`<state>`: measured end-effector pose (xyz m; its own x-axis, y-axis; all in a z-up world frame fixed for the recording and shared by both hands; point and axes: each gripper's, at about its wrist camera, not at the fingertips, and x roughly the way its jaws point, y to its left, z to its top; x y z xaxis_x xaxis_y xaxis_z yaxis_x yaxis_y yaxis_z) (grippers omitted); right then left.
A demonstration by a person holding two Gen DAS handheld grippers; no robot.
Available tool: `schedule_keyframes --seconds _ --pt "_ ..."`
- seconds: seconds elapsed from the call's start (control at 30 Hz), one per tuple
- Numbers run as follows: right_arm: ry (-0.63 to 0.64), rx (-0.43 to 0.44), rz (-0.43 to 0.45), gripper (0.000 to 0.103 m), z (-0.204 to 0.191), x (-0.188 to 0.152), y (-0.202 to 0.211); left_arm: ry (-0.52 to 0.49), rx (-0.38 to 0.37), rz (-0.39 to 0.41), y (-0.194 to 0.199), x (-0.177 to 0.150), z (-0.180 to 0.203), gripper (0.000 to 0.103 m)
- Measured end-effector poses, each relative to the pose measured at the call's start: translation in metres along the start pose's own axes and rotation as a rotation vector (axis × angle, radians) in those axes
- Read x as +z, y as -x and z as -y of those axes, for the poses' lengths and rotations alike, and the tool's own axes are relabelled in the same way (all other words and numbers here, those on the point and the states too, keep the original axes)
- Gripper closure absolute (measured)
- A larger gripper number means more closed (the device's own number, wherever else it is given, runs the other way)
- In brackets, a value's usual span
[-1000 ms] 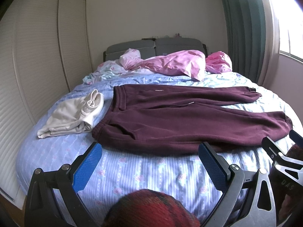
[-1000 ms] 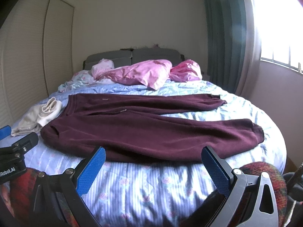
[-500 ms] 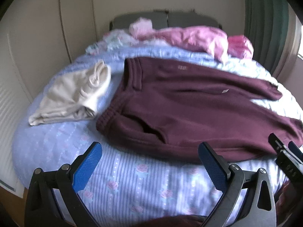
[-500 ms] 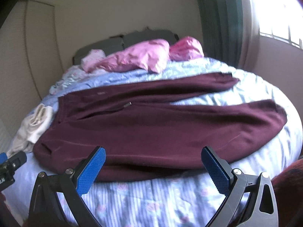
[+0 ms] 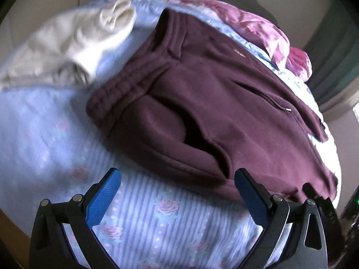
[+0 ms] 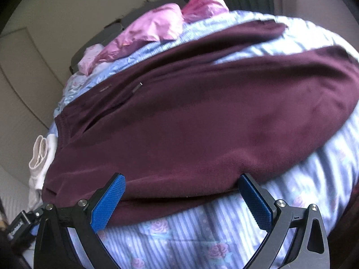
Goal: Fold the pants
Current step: 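Lower both grippers onto the sweatpants and close each on a leg hem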
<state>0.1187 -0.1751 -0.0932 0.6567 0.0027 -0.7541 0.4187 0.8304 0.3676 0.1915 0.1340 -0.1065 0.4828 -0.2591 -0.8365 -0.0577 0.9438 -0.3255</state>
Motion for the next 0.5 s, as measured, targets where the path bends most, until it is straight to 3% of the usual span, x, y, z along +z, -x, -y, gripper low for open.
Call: schedule_keyframes --seconds 0.13,0.27,0.5 --pt "-0.044 0.043 0.002 0.001 0.008 0.003 -0.007 0.041 -0.065 -0.036 -0.012 0.000 -0.003 0.006" --pt "-0.071 0.072 -0.004 0.001 0.017 0.007 -0.012 -0.015 -0.062 -0.033 -0.016 0.008 0.011 0.012" --pt "-0.115 0.118 -0.034 0.005 0.031 0.009 -0.017 -0.039 -0.060 -0.075 -0.031 0.016 0.018 0.041"
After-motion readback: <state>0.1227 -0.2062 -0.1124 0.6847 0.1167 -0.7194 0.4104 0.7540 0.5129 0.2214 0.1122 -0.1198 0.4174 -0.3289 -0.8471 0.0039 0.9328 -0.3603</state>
